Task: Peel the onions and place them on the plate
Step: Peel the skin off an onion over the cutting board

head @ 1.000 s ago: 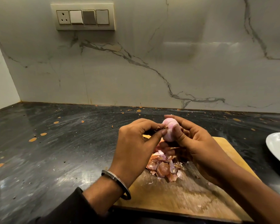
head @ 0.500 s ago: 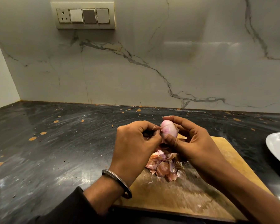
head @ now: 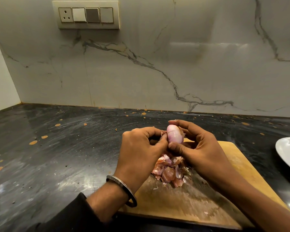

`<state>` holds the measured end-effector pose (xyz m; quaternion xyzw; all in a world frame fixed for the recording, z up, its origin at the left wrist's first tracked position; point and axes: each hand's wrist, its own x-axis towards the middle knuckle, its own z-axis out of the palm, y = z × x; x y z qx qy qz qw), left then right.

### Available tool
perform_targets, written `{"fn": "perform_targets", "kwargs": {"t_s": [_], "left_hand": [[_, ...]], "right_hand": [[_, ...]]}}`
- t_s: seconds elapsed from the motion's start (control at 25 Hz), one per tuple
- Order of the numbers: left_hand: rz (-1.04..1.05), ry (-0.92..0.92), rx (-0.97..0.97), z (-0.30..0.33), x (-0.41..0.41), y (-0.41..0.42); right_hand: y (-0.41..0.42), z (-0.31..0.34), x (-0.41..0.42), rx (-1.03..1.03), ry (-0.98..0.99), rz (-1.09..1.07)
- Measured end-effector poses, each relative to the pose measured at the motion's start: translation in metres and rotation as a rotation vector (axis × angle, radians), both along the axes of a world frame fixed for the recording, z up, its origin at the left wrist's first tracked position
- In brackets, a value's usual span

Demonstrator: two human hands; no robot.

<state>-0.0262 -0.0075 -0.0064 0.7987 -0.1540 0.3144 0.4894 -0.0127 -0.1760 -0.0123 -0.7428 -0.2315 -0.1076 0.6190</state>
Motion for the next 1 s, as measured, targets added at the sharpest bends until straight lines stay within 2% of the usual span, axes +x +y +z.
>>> {"fn": "perform_targets", "kwargs": {"t_s": [0.16,0.32,0.52,0.64,0.8,1.0], "left_hand": [[0.024,0.000,-0.019,0.0002,-0.0001,-0.0001],[0.019,0.031,-0.109,0.0004,0.0013,0.0019],[-0.112,0.114,-0.217,-0.0024,0.0058,0.0019],[-0.138,0.178,-0.234,-0.0032,0.0059,0.0027],[-0.118,0.168,-0.236,-0.0025,0.0033,0.0049],[-0.116,0.177,-0.340,-0.0033,0.0024,0.0011]], "right_hand": [[0.0034,-0.0019,-0.0013,-0.046,-0.067,-0.021],[0.0061,-0.0001,-0.0060,-0.002,-0.114,0.015],[0.0026,0.0026,-0.0027,0.062,-0.073,0.056],[0.0027,0.0008,-0.0020,0.037,-0.086,0.046],[0.0045,-0.0020,-0.0022,0.008,-0.137,0.039],[0.0064,-0.0065,-0.0020,-0.096,-0.254,0.000]]}}
